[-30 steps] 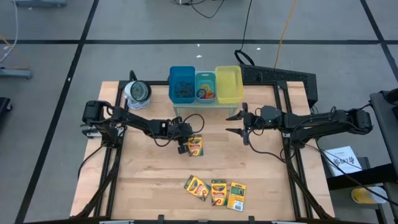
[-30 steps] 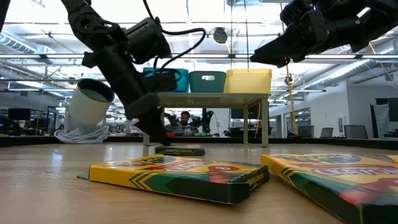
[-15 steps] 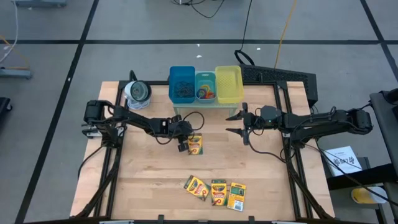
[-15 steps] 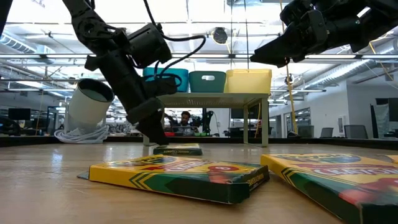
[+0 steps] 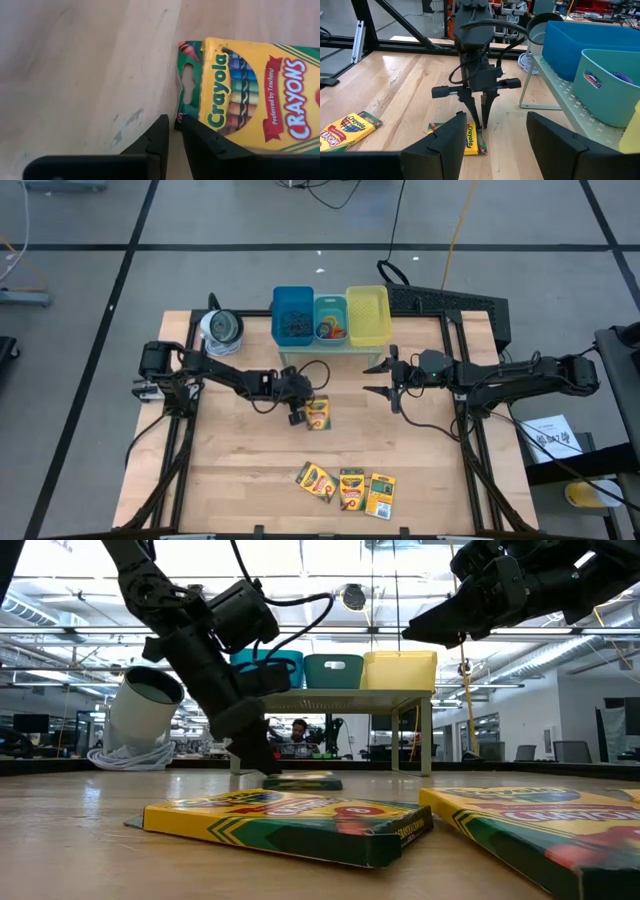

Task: Pick & Place Office Desk Supplies
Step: Put the yellow crayon box into the yellow bin on the shelf

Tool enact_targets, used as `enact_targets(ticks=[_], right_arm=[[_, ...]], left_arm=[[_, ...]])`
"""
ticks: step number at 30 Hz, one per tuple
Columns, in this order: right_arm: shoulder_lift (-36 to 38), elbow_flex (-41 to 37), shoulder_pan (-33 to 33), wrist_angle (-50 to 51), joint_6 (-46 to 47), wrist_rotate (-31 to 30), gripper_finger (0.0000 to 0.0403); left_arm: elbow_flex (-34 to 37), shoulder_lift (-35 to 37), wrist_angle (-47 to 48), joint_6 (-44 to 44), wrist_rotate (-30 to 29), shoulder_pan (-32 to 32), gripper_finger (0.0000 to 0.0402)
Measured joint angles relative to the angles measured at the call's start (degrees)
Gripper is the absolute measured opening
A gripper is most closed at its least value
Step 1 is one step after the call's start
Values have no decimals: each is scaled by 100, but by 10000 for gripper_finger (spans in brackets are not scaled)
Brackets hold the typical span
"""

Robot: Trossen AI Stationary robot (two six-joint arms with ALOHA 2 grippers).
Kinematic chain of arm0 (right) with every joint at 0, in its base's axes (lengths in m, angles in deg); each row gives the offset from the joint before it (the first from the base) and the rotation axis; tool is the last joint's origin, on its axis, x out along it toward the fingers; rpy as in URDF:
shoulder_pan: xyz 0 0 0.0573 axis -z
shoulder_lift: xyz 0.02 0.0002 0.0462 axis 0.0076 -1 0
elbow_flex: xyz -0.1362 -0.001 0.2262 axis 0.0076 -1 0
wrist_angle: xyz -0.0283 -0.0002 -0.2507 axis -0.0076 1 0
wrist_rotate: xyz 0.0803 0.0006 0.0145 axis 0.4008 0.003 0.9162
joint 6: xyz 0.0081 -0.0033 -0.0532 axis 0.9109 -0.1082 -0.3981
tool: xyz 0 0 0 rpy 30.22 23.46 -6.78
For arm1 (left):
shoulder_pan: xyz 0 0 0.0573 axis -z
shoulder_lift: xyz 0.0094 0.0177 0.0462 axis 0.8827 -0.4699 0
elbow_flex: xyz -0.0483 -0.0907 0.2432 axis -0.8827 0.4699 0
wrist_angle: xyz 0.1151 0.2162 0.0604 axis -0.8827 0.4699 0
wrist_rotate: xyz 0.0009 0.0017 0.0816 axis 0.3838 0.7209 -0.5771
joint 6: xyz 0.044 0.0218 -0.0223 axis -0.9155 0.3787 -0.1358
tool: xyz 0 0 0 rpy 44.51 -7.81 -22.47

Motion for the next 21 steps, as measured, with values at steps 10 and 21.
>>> enact_targets(ticks=[10,21], right_arm=[[0,0,1,2,-14,0,196],[0,0,-1,4,-30,-2,196]], left_arm=[[2,-2,48,-202,474,-11,4],[12,191,-564,-182,340,102,2]])
